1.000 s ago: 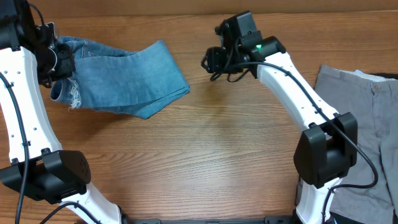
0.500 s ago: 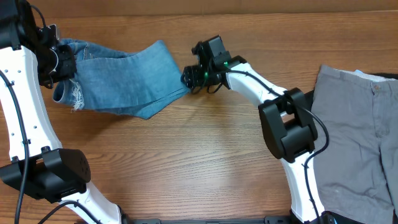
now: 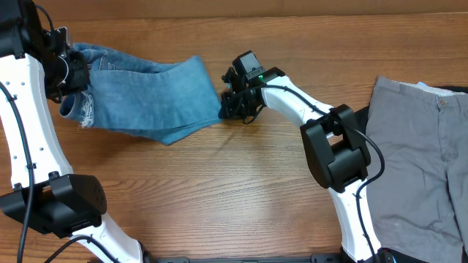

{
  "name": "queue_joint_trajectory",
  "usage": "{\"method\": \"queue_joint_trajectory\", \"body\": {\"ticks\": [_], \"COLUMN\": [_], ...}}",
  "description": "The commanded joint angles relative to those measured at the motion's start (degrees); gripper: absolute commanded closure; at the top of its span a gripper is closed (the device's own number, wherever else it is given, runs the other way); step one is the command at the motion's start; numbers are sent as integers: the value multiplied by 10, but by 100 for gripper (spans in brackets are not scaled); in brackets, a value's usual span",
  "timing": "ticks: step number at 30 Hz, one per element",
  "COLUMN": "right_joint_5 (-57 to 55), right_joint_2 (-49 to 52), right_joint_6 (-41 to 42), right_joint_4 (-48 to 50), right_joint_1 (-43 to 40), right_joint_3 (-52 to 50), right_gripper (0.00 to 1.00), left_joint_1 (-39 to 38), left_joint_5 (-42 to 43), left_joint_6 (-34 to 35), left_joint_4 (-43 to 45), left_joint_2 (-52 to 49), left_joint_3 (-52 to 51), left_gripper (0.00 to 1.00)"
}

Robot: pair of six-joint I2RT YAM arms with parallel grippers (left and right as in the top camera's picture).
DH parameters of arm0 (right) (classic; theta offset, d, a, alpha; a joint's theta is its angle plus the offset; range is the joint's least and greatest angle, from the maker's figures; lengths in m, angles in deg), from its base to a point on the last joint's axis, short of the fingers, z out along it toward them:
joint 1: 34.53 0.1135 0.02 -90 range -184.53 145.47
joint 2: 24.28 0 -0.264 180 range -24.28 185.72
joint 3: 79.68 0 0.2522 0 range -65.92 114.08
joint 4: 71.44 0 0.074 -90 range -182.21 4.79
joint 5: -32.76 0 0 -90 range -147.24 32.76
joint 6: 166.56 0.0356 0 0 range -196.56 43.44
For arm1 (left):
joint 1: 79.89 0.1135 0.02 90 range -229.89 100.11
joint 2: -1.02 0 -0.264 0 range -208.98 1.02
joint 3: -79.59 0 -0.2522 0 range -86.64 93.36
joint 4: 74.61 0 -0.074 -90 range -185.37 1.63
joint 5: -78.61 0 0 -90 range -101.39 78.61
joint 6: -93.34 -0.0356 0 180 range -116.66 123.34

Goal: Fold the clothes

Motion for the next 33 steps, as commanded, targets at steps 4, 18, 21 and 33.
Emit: {"method": "queue_joint_trajectory", "body": {"ticks": [4, 18, 21, 33], "right_joint_5": [-281, -260, -151, 64], "right_joint_2": [-83, -146, -187, -200], "right_joint_6": [70, 47, -26, 54], "right_joint_4": [-162, -285, -263, -75], "right_joint_1": [-12, -52, -74, -37], "right_joint_3": [-3, -3, -3, -5], "right_gripper": [96, 48, 47, 96], "left_joint_1": [-34, -127, -127, -127], "left_joint_5": [20, -34, -49, 28], "left_joint_6": [-9, 35, 35, 17], "left_joint_4": [31, 26, 18, 7], "left_joint_2": [-9, -92, -89, -44], "left_joint_3": [2, 2, 4, 7], "left_gripper": [95, 96, 96, 96]}}
